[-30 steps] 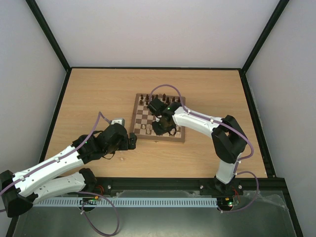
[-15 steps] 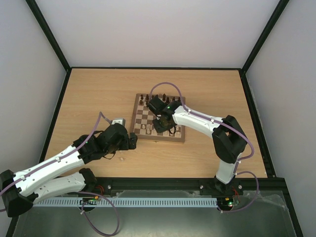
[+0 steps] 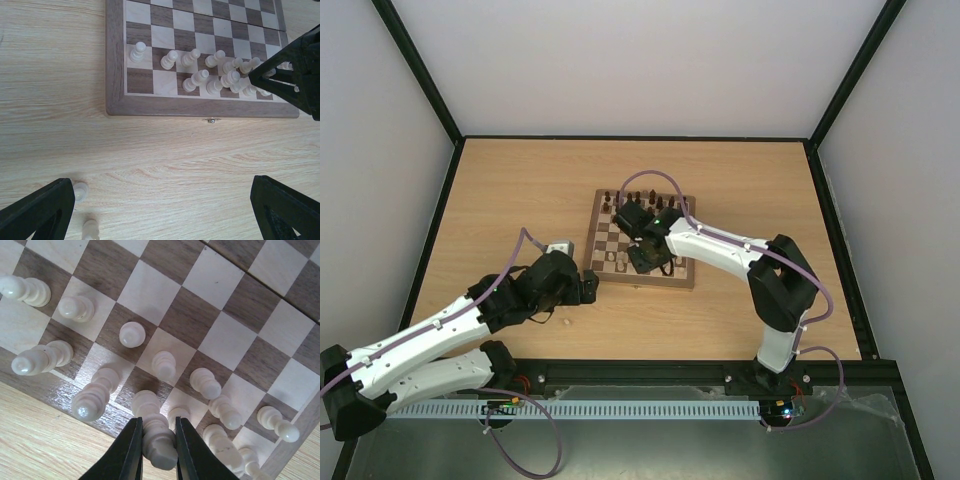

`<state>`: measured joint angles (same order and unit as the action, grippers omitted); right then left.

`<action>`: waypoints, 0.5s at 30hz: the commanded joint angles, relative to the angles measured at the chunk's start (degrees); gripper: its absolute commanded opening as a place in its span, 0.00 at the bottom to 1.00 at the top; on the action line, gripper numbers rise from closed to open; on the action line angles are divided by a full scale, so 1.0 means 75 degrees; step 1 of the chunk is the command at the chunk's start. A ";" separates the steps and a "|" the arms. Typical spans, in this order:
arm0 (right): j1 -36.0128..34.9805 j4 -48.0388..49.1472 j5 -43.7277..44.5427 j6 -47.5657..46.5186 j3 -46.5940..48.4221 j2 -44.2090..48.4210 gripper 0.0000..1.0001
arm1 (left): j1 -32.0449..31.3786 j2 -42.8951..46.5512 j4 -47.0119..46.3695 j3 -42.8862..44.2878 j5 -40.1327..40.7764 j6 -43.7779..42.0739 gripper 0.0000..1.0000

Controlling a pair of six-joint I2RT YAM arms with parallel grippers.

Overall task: Set up the chess pieces on the board
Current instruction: Place the chess piece on the chessboard.

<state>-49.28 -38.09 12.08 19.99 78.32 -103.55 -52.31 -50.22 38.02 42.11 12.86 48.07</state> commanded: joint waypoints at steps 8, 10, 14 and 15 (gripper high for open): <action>-0.0164 -0.0477 0.0217 0.0147 0.0132 -0.0234 0.16 | 0.0048 0.0143 -0.0071 -0.0100 -0.0074 -0.0057 0.99; -0.0160 -0.0480 0.0231 0.0147 0.0131 -0.0256 0.17 | 0.0049 0.0160 -0.0082 -0.0102 -0.0074 -0.0058 0.99; -0.0158 -0.0497 0.0268 0.0158 0.0165 -0.0302 0.19 | 0.0049 0.0178 -0.0098 -0.0096 -0.0085 -0.0067 0.99; -0.0164 -0.0510 0.0255 0.0159 0.0179 -0.0313 0.20 | 0.0049 0.0172 -0.0097 -0.0101 -0.0095 -0.0070 0.99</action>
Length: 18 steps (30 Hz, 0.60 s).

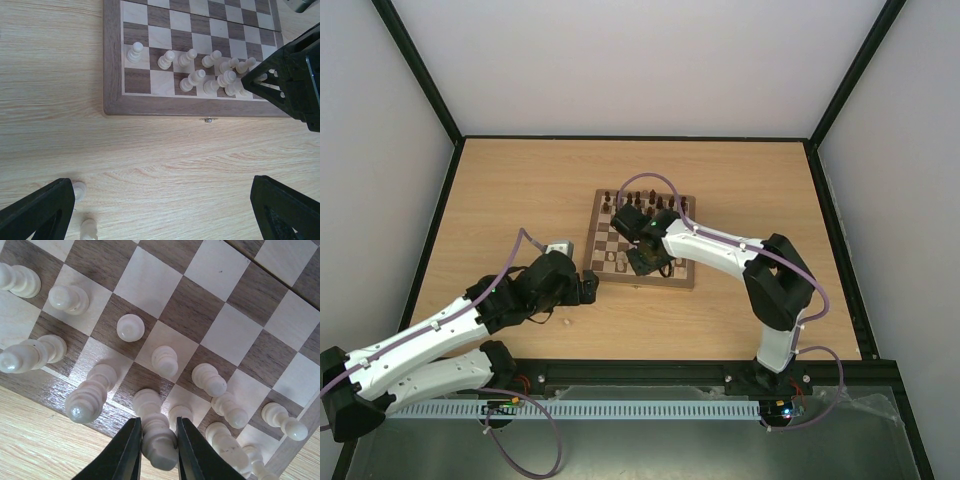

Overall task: Set up the chess pieces on the board
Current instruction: Place the chess piece on the chessboard.

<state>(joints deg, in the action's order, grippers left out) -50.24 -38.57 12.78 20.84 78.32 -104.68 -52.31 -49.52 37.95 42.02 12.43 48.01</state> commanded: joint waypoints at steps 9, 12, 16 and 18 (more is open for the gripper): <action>-0.0058 -0.0454 0.0128 0.0045 0.0231 -0.0144 0.32 | 0.0047 0.0105 -0.0084 -0.0092 -0.0040 -0.0073 0.99; -0.0066 -0.0425 0.0069 0.0034 0.0259 -0.0050 0.34 | 0.0049 0.0118 -0.0091 -0.0084 -0.0034 -0.0069 0.99; -0.0066 -0.0276 -0.0130 0.0013 0.0313 0.0211 0.36 | 0.0046 0.0131 -0.0069 -0.0088 -0.0022 -0.0053 0.99; -0.0063 -0.0242 -0.0228 -0.0001 0.0372 0.0334 0.36 | 0.0049 0.0131 -0.0059 -0.0088 -0.0016 -0.0044 0.99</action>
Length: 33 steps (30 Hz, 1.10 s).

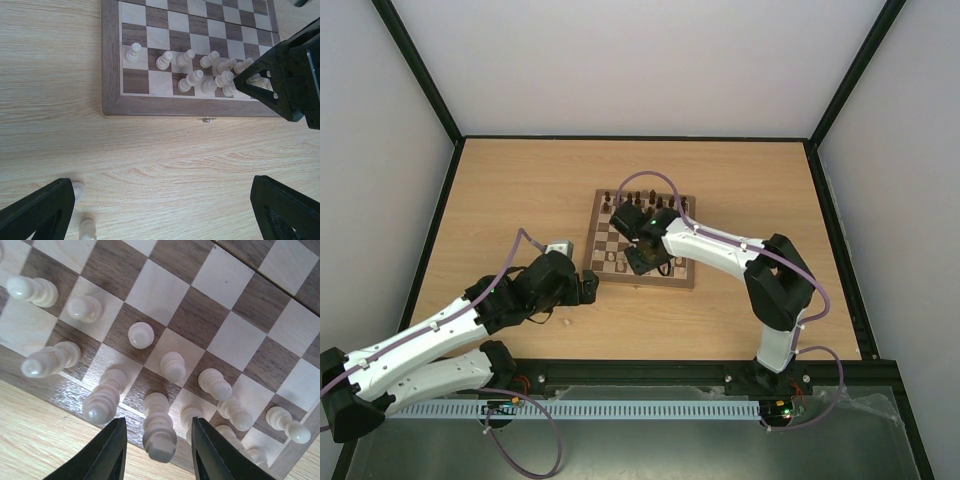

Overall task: Set up the chess pieces on the board
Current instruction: Place the chess piece on the chessboard, then pick up the chess piece at the center of the board.

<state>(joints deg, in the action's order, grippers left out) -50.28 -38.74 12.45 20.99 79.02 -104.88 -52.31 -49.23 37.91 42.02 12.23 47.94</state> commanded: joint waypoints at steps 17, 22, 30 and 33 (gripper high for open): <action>-0.0071 -0.0115 -0.0705 0.0229 -0.0896 0.2999 0.52 | 0.0051 -0.1237 0.1102 0.0020 0.0201 0.0742 0.99; -0.0072 0.0085 -0.1102 0.0236 -0.1602 0.3688 0.52 | 0.0109 -0.1845 0.1312 -0.0226 0.0319 0.0975 0.99; -0.0072 0.0119 -0.1193 0.0096 -0.1930 0.4082 0.52 | 0.0326 -0.2591 0.0485 -0.0811 -0.0013 0.1013 0.99; -0.0070 0.0176 -0.1270 0.0070 -0.1994 0.4143 0.52 | 0.0414 -0.2825 0.0315 -0.0826 -0.0099 0.0939 0.94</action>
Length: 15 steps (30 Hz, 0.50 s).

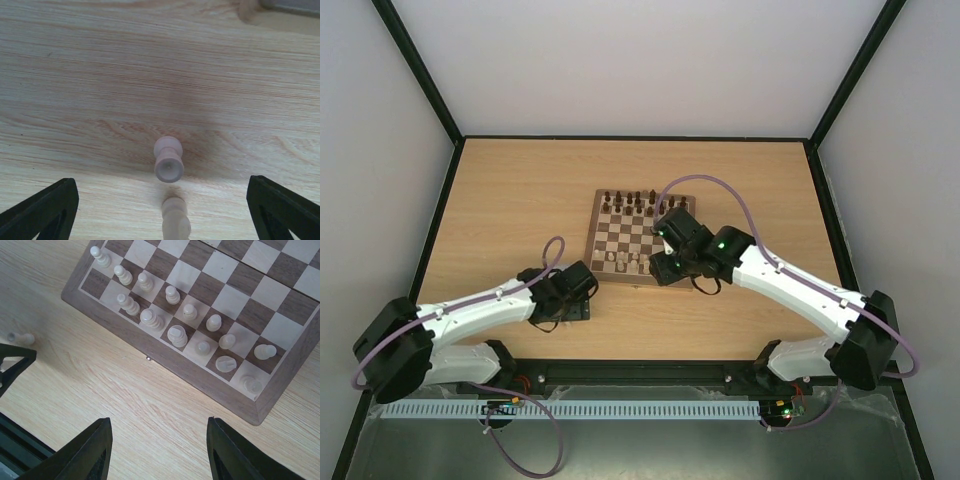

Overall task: Set up the chess pieces on the board
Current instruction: Pick up the chess piece at the center of the board.

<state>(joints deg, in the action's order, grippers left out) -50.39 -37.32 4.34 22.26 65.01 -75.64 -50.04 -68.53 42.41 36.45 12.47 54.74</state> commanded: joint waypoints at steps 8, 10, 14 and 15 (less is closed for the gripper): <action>-0.0059 0.0086 -0.0219 -0.0109 -0.0307 0.0397 0.52 | 0.0532 -0.0791 -0.0469 0.0150 -0.0549 -0.0509 0.63; -0.0066 0.0087 -0.0220 -0.0115 -0.0326 0.0432 0.52 | 0.0630 -0.0848 -0.0536 0.0143 -0.0731 -0.0626 0.55; -0.0062 0.0121 -0.0206 -0.0119 -0.0378 0.0459 0.52 | 0.0719 -0.0948 -0.0570 0.0195 -0.0840 -0.0712 0.41; -0.0060 0.0131 -0.0185 -0.0120 -0.0383 0.0463 0.52 | 0.0719 -0.0962 -0.0543 0.0237 -0.0826 -0.0722 0.39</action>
<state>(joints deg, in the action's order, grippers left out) -50.39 -36.03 3.03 22.02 63.05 -73.60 -45.21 -75.02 37.98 36.60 7.66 50.59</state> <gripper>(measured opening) 0.522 0.432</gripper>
